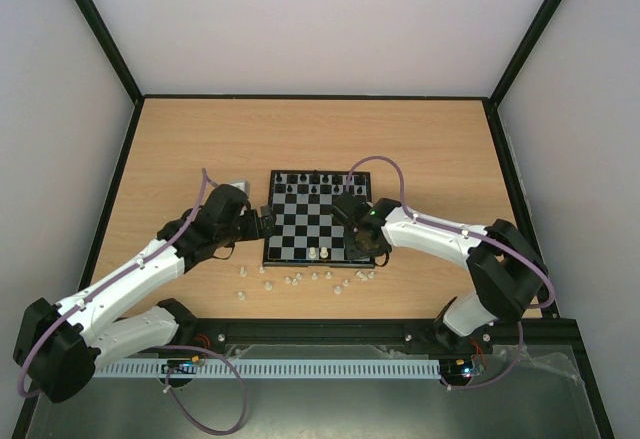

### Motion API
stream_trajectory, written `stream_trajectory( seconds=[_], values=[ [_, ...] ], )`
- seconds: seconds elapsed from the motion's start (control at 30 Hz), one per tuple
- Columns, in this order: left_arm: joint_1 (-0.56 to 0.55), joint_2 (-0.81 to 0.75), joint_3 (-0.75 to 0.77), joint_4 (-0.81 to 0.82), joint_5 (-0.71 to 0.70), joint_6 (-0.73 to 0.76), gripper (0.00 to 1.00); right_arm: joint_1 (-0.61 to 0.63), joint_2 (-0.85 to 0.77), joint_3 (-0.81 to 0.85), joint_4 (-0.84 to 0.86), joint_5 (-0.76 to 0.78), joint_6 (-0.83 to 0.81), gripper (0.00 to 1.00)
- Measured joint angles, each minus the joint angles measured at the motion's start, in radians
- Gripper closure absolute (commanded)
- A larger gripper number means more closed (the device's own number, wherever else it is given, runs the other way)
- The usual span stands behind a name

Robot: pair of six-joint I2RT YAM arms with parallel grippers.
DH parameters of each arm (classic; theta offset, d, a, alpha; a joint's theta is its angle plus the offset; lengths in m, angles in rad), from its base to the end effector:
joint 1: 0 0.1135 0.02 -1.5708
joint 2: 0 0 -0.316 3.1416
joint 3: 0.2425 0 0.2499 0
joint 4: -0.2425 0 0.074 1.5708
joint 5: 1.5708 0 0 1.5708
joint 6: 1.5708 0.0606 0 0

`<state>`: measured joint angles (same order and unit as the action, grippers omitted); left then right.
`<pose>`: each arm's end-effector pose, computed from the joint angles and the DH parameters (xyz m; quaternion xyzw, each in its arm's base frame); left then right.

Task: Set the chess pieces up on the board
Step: Place the chess piece on the chessboard, then pick up the chess piece at the center of the board.

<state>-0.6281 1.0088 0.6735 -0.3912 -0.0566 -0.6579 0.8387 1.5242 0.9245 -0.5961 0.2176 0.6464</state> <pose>0.1646 -0.1153 0.2684 -0.0252 0.9116 -0.2249 0.3432 0.2024 0.2056 0.2179 -0.0736 0.9741 0.0467 0.2087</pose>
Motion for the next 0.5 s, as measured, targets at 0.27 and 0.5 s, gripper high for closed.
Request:
stream_trajectory(
  seconds=[0.27,0.5],
  values=[
    [0.0,0.0,0.0,0.0,0.0,0.0,0.01,-0.001,-0.062,-0.002,-0.014,-0.009,0.001,0.71],
    [0.0,0.0,0.0,0.0,0.0,0.0,0.0,0.051,-0.234,-0.091,-0.03,-0.05,0.056,0.71]
  ],
)
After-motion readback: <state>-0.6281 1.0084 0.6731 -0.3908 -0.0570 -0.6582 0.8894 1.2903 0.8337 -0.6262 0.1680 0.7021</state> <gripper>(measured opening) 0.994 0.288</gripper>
